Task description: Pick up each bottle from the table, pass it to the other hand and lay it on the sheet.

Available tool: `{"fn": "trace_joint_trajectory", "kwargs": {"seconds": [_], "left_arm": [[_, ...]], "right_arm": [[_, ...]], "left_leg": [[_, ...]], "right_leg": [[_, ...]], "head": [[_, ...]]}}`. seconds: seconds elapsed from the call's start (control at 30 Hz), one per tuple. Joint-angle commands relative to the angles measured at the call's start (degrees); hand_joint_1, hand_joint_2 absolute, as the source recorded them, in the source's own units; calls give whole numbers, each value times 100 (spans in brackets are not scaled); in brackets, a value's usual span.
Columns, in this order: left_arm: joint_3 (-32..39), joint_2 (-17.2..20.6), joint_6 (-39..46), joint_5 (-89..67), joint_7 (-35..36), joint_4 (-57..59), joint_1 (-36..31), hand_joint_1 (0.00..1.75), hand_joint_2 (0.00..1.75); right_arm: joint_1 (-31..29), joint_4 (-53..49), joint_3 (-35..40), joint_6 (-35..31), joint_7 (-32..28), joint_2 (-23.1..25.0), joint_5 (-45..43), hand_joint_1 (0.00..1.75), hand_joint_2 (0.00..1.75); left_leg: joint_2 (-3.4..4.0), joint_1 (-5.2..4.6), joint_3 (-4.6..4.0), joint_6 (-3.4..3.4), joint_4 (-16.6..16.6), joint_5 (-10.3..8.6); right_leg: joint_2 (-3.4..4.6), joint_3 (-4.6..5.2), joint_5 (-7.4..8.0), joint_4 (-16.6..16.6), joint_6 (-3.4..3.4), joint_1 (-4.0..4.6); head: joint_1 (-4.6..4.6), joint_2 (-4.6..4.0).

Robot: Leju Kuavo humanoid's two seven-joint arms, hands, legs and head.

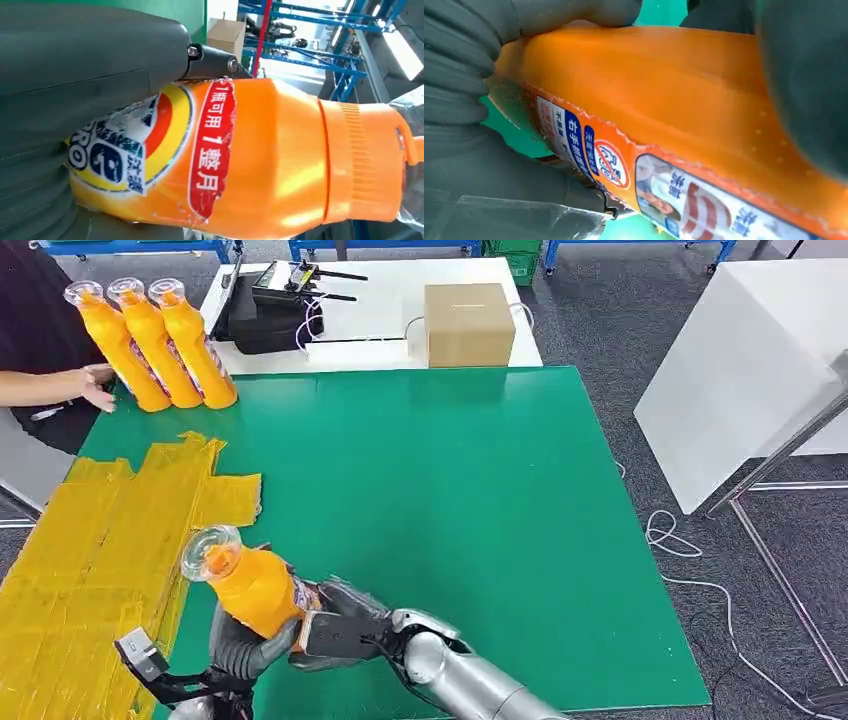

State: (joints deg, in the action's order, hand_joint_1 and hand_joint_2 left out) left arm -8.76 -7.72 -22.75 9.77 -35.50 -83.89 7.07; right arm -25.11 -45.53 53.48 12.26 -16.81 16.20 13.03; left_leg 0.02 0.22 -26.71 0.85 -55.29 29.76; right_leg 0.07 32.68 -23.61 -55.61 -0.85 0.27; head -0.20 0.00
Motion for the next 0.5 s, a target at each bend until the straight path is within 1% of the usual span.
{"fn": "trace_joint_trajectory", "kwargs": {"seconds": [0.03,0.07,0.1,0.13,0.17,0.2,0.37,0.4,0.43,0.47,0.5], "left_arm": [[-72,13,-32,8,29,301,-446,175,175],[-47,7,-35,5,36,283,-434,175,175],[28,17,107,-145,-48,224,-419,175,175],[123,47,327,-333,-121,156,-397,175,175],[256,103,581,-538,-177,66,-379,175,175],[370,163,547,-508,-144,8,-373,175,175],[394,163,518,-505,-141,-4,-369,175,175],[487,169,1172,-1122,-278,-67,-372,175,175],[621,219,1728,-1601,-299,-113,-406,175,175],[790,334,2274,-2101,-269,-155,-456,175,175],[992,485,2974,-2772,-68,-115,-556,175,175]], "right_arm": [[-15,431,533,-34,-10,-29,87,175,175],[-10,406,516,-60,-7,-40,92,175,175],[22,326,411,-224,-51,-88,81,70,175],[53,195,288,-393,-63,-184,83,0,175],[47,90,146,-492,-34,-294,64,0,175],[40,-35,61,-463,-28,-420,57,0,175],[52,-70,38,-433,-25,-439,54,0,175],[104,-134,-122,-633,47,-469,51,0,0],[133,-289,-283,-772,37,-598,35,0,0],[179,-516,-480,-826,38,-771,0,0,0],[253,-851,-740,-844,30,-1012,-33,0,0]], "left_leg": [[-16,4,8,-3,7,-2],[-15,1,6,-2,6,-2],[-20,5,10,-4,8,-3],[-21,7,13,-5,9,-2],[-21,3,7,-4,7,-4],[-17,5,3,-2,4,-3],[-10,2,4,-2,5,-2],[-9,3,2,-3,3,-2],[-11,9,12,-6,7,-1],[-15,3,2,-3,4,-2],[-18,9,5,-4,4,-2]], "right_leg": [[-17,-14,-1,10,-4,4],[-16,-10,-2,6,-3,1],[-21,-18,-2,11,-4,4],[-22,-21,-2,13,-5,6],[-22,-14,-1,9,-5,2],[-17,-10,0,8,-3,4],[-10,-7,1,6,-4,0],[-8,-5,1,5,-3,0],[-11,-16,1,11,-5,5],[-14,-8,0,5,-3,0],[-17,-13,1,10,-5,5]], "head": [[0,0],[0,0],[2,0],[0,0],[0,0],[0,0],[0,0],[0,0],[-2,0],[0,0],[0,0]]}}
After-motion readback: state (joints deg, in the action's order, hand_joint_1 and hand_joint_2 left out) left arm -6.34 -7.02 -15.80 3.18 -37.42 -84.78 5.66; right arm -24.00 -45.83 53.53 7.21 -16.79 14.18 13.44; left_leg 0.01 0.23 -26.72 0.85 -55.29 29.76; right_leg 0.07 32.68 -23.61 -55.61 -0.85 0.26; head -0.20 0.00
